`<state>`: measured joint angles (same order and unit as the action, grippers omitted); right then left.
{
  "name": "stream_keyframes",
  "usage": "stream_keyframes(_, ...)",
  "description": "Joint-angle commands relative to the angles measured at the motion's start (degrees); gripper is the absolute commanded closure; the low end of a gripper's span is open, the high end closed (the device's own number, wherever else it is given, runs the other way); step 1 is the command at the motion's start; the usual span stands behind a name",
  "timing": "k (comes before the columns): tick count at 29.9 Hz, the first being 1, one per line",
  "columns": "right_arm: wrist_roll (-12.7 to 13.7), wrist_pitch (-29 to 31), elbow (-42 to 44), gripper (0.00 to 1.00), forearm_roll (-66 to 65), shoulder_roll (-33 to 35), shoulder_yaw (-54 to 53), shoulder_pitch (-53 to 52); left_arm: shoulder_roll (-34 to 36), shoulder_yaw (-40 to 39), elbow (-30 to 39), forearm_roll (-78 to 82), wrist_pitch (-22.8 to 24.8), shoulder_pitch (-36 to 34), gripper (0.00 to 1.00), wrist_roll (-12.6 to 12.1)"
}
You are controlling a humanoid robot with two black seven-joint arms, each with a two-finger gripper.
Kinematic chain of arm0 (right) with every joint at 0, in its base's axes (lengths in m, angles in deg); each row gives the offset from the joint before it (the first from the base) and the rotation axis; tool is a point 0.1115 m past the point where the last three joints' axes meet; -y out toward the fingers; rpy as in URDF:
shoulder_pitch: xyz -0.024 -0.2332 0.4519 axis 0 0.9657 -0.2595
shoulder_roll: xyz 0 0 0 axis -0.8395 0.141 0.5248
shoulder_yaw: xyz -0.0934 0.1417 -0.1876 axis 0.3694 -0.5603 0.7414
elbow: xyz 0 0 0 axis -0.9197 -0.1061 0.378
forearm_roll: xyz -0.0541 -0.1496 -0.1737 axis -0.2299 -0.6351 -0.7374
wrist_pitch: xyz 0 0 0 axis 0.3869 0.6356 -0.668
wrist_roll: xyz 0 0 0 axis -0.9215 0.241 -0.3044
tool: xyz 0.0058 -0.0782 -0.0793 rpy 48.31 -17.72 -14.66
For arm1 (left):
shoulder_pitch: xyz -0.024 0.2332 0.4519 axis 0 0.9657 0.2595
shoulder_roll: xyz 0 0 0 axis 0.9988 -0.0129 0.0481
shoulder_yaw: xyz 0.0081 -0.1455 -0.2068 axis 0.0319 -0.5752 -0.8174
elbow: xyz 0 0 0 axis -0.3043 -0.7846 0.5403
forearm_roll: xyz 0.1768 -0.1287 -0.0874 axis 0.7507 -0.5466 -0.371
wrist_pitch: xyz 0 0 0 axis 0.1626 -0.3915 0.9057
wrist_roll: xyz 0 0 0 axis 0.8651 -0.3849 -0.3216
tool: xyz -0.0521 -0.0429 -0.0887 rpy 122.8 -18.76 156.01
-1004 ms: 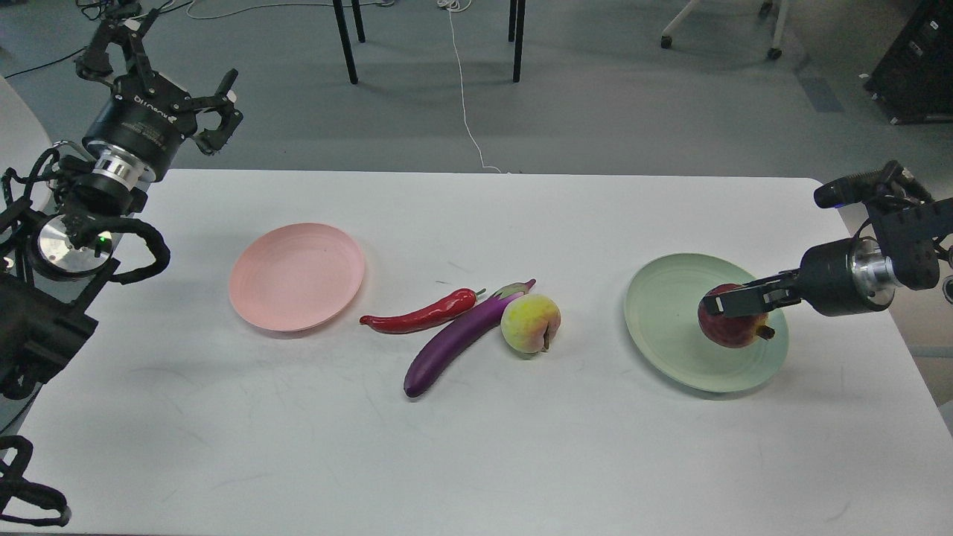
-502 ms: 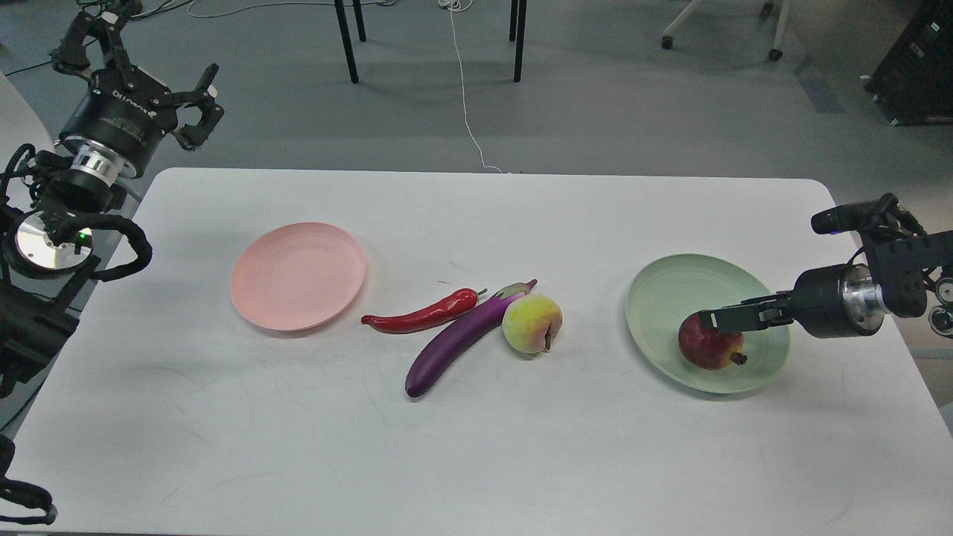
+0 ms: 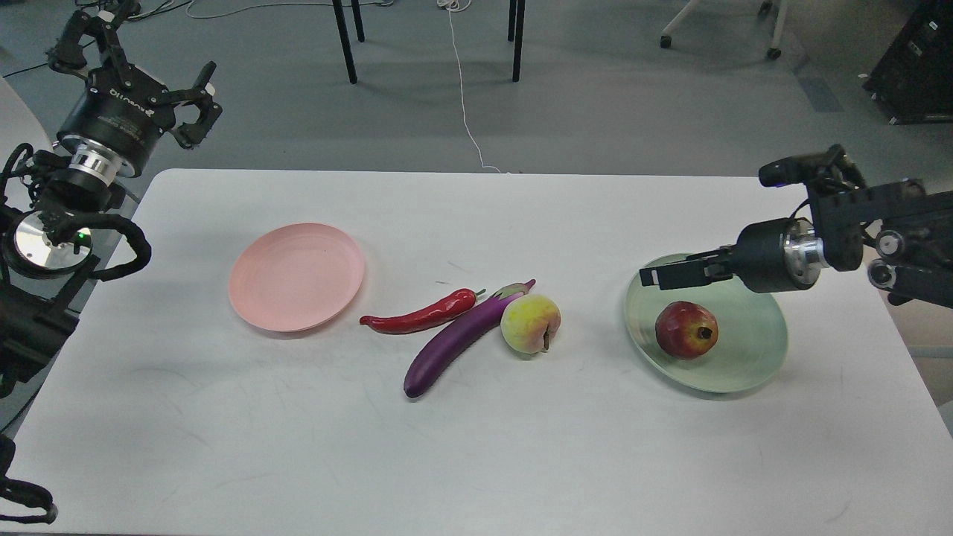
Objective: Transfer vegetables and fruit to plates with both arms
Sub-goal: 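Reach the right hand to the peach and grasp it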
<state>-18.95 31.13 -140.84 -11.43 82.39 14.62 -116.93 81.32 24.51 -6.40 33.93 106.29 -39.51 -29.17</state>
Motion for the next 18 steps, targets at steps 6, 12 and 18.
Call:
stream_keyframes(6, -0.1, 0.1, 9.4, 0.07, 2.5, -16.4, 0.6, 1.0, 1.0, 0.1, 0.0, 0.0, 0.0, 0.1, 0.02, 0.0)
stream_keyframes(12, -0.2, 0.2, 10.0, 0.07, 2.5, -20.5, 3.6, 1.7, 1.7, 0.1, -0.2, 0.0, 0.0, 0.2, 0.02, 0.0)
stream_keyframes(18, -0.7, 0.3, 11.0, 0.07, 5.0, -22.3, 3.5, 2.4, 2.5, 0.1, -0.2, -0.1, 0.0, 0.3, 0.02, 0.8)
